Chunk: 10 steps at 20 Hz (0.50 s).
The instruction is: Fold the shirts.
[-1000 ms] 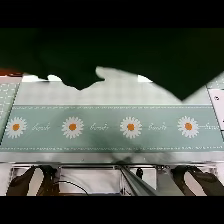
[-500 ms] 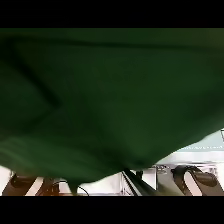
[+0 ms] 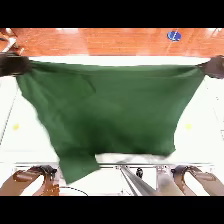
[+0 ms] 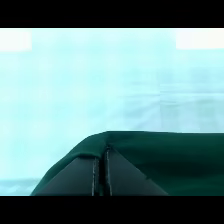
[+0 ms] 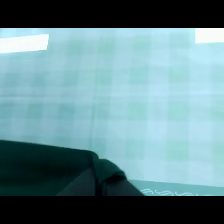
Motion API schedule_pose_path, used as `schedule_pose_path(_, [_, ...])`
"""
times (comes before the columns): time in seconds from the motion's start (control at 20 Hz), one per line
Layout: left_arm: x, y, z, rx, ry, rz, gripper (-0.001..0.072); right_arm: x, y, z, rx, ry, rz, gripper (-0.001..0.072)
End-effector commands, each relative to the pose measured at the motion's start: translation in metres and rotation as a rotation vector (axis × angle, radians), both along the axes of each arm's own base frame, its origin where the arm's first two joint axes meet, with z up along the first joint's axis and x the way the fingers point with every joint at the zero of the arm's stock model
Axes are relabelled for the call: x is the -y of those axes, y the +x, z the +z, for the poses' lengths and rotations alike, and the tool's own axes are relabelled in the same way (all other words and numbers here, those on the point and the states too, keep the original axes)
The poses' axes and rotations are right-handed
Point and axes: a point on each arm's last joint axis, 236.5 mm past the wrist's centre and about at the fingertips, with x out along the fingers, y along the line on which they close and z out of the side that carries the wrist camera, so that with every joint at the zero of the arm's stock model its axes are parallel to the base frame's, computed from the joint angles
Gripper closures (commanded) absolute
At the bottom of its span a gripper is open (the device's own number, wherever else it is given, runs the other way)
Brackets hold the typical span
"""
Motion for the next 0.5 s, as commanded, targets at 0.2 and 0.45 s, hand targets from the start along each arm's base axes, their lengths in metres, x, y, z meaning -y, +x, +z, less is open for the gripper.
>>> schedule_pose_path(0.2, [0.014, 0.121, -0.137, -0.191, -0.212, 0.125, 0.0687, 0.001, 0.126, -0.127, -0.193, 0.136, -0.003, 0.0676])
schedule_pose_path(0.45, [0.003, 0.148, -0.165, -0.291, -0.316, 0.156, 0.0687, 0.000, 0.169, -0.154, -0.253, 0.193, -0.017, 0.0676])
